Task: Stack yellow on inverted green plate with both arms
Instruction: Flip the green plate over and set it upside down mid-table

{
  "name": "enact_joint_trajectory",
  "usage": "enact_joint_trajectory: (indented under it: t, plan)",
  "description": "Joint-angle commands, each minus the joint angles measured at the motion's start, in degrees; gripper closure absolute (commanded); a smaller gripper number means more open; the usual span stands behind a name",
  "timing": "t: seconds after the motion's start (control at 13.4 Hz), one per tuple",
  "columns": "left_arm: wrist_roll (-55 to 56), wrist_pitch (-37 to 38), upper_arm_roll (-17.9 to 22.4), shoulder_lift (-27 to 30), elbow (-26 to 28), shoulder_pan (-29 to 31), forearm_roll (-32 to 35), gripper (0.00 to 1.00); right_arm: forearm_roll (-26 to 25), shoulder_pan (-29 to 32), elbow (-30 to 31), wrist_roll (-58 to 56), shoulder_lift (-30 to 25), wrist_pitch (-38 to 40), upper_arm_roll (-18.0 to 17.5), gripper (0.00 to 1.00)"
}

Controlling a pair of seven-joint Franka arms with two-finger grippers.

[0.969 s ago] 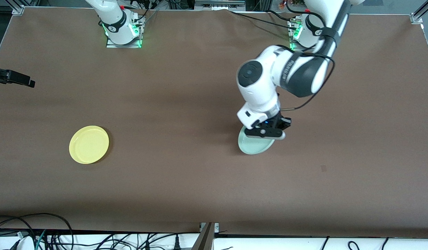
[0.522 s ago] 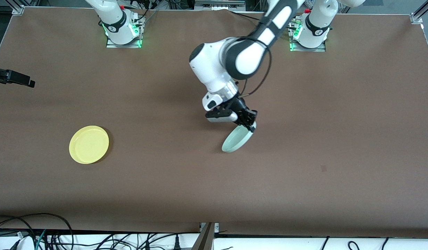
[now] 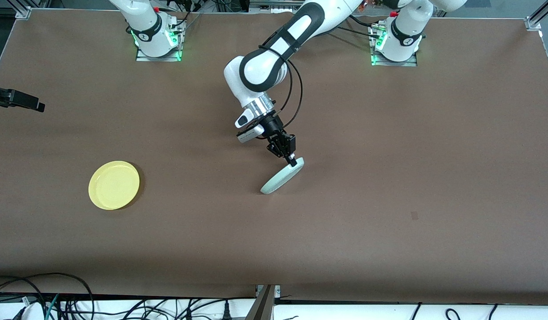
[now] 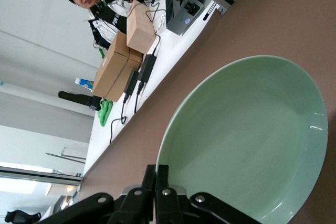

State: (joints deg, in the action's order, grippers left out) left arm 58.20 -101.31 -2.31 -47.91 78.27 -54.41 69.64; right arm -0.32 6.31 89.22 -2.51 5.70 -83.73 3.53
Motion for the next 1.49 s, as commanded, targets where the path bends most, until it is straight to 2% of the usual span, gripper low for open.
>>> enact_joint_trajectory:
  t: [0.0,0.3,0.37,0.45,0.52,0.67,0.75,0.89,1.12,1.27,1.42]
  plan:
    - [0.3,1.7,0.8,-1.9,-2.2,-3.0,1.5,1.0,-0.1,0.0,-0.5,0.5,-0.2,1.0,0.0,0.0]
    - [5.4,3.2,0.6,-4.6,-2.2,-8.4,0.7,1.0,-0.1,0.0,-0.6,0.6,-0.2,1.0,0.0,0.0]
    - [5.3,3.2,0.5,-4.5,-2.2,-9.4,0.6,0.93,-0.1,0.0,-0.5,0.5,-0.2,1.0,0.0,0.0]
    - [4.9,3.2,0.1,-4.0,-2.2,-9.4,0.3,0.65,-0.1,0.0,-0.5,0.5,-0.2,1.0,0.1,0.0]
    - [4.9,3.1,-0.1,-3.9,-2.3,-9.4,0.2,0.01,-0.1,0.0,-0.5,0.5,-0.2,1.0,0.1,0.0]
    - [4.9,2.0,-0.7,-3.7,-2.5,-9.4,-0.2,0.0,-0.1,0.1,-0.5,0.5,-0.2,1.0,0.1,0.0]
    - [5.3,0.9,-2.3,-3.7,-2.5,-9.2,-2.3,0.0,-0.1,0.1,-0.5,0.5,-0.2,1.0,0.1,0.0]
    - [6.6,-4.5,-4.7,-3.7,-2.5,-9.1,-6.4,0.0,-0.1,0.1,-0.5,0.5,-0.2,1.0,0.2,0.0]
    - [12.6,-13.3,-5.5,-3.5,-2.4,-9.0,-10.4,0.0,-0.1,0.1,-0.5,0.5,-0.2,1.0,0.2,0.0]
    - [14.7,-18.2,-5.5,-2.6,-2.5,-8.4,-16.9,0.0,-0.1,0.1,-0.5,0.5,-0.1,1.0,0.2,0.0]
    - [13.1,-20.9,-6.6,-0.2,-2.3,-3.3,-22.8,0.0,-0.1,0.4,-0.5,0.2,0.2,1.0,0.2,0.0]
